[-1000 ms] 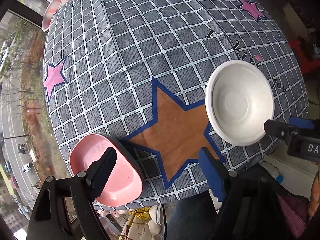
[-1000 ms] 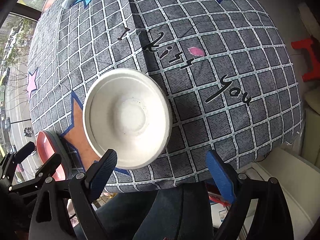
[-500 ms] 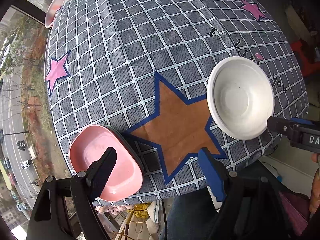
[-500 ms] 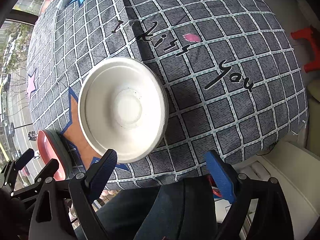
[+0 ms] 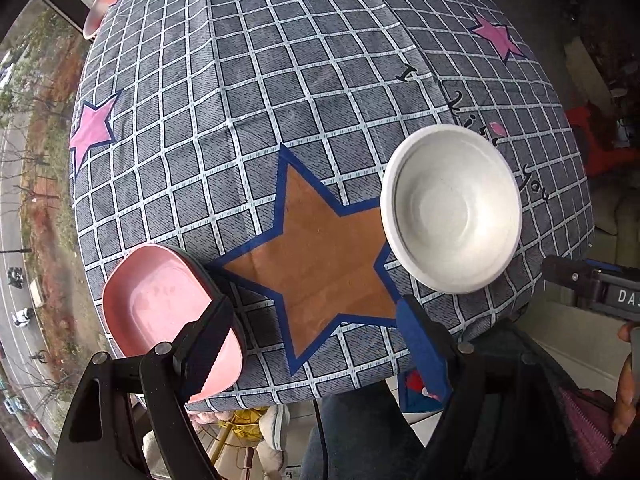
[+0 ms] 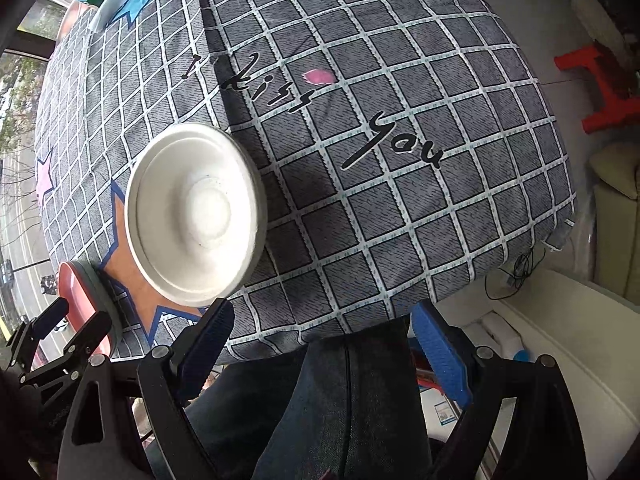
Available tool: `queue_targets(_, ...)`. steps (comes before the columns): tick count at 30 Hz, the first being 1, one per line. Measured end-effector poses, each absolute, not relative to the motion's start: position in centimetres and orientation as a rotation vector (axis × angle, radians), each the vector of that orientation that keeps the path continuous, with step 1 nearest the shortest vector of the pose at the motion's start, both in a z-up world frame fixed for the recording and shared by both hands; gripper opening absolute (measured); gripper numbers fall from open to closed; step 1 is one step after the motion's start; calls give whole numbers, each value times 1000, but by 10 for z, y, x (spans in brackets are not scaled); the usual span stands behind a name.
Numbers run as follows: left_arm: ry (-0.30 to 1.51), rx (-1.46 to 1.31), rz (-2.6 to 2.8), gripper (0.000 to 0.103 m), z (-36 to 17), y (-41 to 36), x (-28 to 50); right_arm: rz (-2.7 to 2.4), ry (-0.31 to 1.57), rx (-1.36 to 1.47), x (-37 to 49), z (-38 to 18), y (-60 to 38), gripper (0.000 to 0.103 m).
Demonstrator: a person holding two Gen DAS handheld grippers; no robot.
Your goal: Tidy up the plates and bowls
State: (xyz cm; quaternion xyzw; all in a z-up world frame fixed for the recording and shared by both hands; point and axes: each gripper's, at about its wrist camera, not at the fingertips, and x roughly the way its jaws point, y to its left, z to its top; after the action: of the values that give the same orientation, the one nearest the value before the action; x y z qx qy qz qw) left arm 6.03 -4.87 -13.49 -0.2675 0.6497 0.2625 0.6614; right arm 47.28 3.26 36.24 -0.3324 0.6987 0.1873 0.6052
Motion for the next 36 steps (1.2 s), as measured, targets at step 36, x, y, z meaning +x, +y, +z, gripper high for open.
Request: queue_targets(36,1591,-804,745,86,-226,-43,115,632,1652,-1110,518,295,128,91)
